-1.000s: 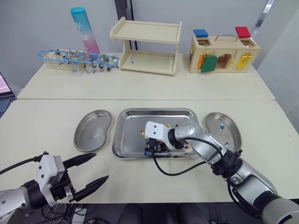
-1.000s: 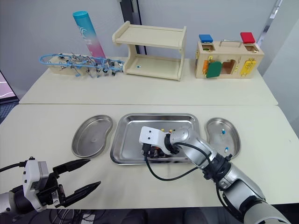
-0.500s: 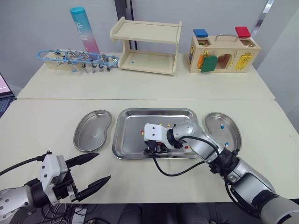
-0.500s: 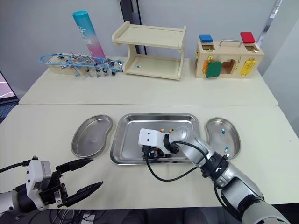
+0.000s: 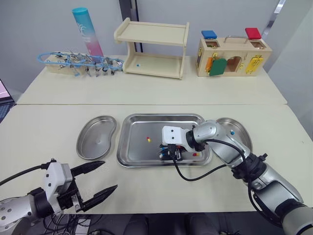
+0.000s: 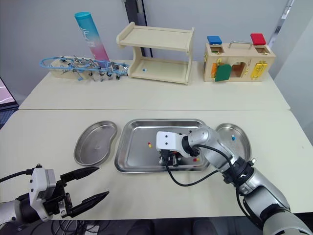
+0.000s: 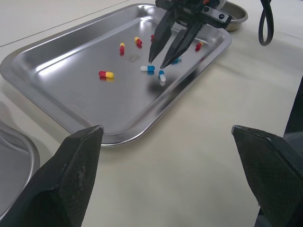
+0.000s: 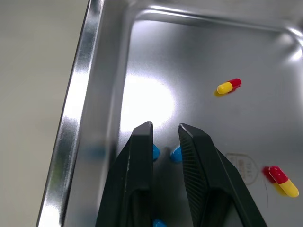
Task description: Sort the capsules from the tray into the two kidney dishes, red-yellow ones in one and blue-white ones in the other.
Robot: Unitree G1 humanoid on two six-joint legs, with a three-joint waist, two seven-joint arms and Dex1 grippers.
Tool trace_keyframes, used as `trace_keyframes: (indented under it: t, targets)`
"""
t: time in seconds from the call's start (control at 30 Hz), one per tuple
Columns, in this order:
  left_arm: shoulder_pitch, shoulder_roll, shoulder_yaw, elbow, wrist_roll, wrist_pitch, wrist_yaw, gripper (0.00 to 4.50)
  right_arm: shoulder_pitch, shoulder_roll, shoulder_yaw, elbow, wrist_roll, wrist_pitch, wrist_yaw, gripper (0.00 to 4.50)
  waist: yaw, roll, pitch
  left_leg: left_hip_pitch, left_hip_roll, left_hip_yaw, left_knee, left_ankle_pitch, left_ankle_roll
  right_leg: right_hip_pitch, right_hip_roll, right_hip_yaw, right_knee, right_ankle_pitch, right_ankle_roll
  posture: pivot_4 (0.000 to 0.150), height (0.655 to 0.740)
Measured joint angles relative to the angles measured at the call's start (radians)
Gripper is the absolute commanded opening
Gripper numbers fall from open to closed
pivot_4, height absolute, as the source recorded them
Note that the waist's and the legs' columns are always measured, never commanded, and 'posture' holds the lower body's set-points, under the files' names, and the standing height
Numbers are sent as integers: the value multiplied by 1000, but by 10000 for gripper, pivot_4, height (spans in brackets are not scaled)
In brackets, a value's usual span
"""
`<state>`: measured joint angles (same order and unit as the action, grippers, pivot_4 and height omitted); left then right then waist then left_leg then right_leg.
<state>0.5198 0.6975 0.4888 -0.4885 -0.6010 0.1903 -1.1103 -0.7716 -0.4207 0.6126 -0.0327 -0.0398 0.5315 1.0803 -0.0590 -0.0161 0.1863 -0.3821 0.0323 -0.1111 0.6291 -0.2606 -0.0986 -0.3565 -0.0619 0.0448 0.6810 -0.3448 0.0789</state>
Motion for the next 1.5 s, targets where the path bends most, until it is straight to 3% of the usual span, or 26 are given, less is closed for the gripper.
trace_keyframes:
  t: [0.33,0.67,0.9,1.03,1.23,1.43,1.5]
  targets:
    - [27,-25,-1,73,29,-87,-40,45000,-30,53,-5,0,1,34,-17,10408,2,0,0,0,0,0,0,0,0,0,0,0,0,0,0,1500,7400]
    - [15,-26,-1,51,-1,-47,6,45000,-25,62,-46,-16,21,88,-50,10408,2,0,0,0,0,0,0,0,0,0,0,0,0,0,0,1500,7400]
    - [-15,-13,7,23,-24,5,60,45000,69,-50,-181,-207,102,106,-44,10408,6,0,0,-1,0,0,0,0,0,0,0,-1,0,0,0,1500,7400]
    - [-35,64,55,21,-26,124,138,45000,259,-214,-383,-356,176,21,-26,10408,24,-1,0,-1,0,0,0,0,0,0,0,-1,-1,0,0,1500,7400]
    - [-90,86,123,91,14,149,194,45000,472,-406,-654,-391,263,-76,29,26071,24,0,1,0,0,1,0,0,0,2,0,0,-1,0,0,1500,7400]
    - [-108,89,218,292,78,99,209,45000,672,-567,-873,-208,298,-159,122,44759,24,-1,1,1,0,2,0,0,0,2,0,0,-2,0,0,1500,7400]
    - [-99,92,232,339,95,84,201,45000,712,-591,-911,-148,296,-192,141,44759,23,-1,1,1,0,2,0,0,0,3,0,0,-2,0,0,1500,7400]
